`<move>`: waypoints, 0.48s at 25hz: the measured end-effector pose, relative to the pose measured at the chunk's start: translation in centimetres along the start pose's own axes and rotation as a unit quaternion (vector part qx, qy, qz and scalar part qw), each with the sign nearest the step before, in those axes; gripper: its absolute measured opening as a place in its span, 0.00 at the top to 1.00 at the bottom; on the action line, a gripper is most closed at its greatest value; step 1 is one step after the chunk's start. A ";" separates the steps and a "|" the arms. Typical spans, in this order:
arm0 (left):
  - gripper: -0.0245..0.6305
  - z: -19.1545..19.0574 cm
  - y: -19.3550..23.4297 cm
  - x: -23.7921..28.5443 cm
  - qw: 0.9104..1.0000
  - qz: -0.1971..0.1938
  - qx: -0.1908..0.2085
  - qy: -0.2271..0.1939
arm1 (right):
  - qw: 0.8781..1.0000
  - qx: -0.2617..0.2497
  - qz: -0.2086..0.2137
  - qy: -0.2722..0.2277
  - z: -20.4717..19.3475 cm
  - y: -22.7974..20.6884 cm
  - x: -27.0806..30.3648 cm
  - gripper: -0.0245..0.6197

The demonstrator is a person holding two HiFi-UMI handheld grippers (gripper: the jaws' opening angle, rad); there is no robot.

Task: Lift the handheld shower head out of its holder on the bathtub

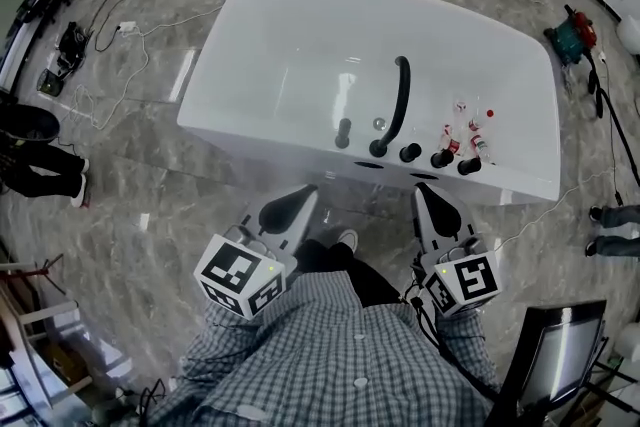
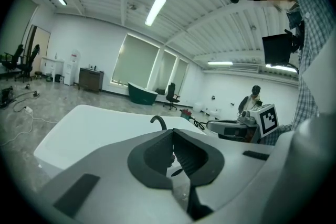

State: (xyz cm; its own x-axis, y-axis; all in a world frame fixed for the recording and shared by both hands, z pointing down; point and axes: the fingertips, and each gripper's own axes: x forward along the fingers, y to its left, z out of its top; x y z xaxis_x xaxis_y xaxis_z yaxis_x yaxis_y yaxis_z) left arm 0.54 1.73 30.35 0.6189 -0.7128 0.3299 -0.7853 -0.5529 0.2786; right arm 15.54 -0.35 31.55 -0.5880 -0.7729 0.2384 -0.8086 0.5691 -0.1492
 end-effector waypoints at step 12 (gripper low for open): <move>0.95 0.4 3.1 2.3 1.000 -0.027 -0.001 0.013 | 1.000 0.005 -0.028 0.012 0.0 -0.7 2.9 0.94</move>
State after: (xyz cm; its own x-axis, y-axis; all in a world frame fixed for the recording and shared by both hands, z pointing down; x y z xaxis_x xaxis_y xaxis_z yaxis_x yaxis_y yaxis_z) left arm -0.47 -1.86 31.59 0.6608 -0.6706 0.3371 -0.7506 -0.5898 0.2980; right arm 14.42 -2.96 32.36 -0.5415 -0.7965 0.2692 -0.8403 0.5226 -0.1440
